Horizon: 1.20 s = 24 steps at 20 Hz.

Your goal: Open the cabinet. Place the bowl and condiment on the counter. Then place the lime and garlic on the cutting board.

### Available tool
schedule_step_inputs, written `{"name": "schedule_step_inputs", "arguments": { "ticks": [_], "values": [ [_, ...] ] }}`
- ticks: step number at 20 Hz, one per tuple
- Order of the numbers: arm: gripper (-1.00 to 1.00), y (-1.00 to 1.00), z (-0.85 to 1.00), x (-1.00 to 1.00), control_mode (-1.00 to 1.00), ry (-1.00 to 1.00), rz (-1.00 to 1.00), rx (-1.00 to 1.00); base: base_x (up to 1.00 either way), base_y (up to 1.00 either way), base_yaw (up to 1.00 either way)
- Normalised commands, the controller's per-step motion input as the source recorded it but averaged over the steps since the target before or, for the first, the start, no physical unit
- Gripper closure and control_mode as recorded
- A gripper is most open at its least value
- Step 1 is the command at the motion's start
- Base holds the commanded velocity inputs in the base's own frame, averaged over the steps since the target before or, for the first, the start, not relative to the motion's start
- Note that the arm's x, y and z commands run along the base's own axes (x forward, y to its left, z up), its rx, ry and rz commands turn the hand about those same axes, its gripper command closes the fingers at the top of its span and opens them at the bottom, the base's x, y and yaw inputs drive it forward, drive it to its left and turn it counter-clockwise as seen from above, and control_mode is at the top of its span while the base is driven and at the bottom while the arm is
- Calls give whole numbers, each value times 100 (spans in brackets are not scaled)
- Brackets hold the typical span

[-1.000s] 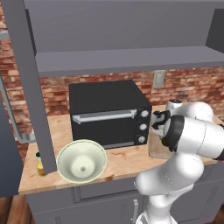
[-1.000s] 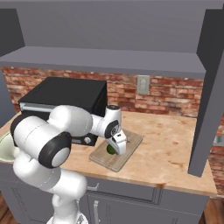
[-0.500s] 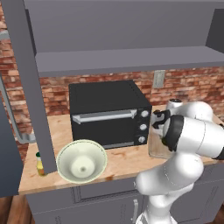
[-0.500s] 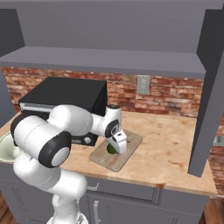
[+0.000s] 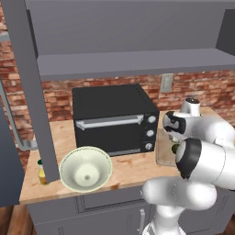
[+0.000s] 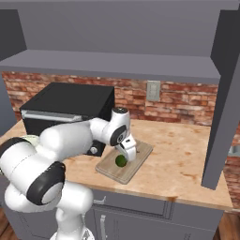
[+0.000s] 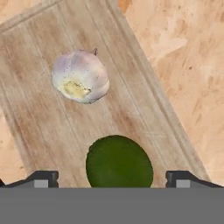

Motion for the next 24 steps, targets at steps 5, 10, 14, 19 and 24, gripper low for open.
{"name": "schedule_step_inputs", "arguments": {
  "ticks": [5,10,14,19,24],
  "values": [
    [-100,-1,67,-39,-100,-14,0,0,0,0,0],
    [-100,0,84,-62,-100,-24,1,0,0,0,0],
    [-100,0,79,-69,-100,-26,0,-3,0,0,0],
    [-100,9,73,-65,-100,-24,0,-6,0,0,0],
    [-100,29,76,-58,-100,-18,0,-11,0,0,0]
  ]
}}
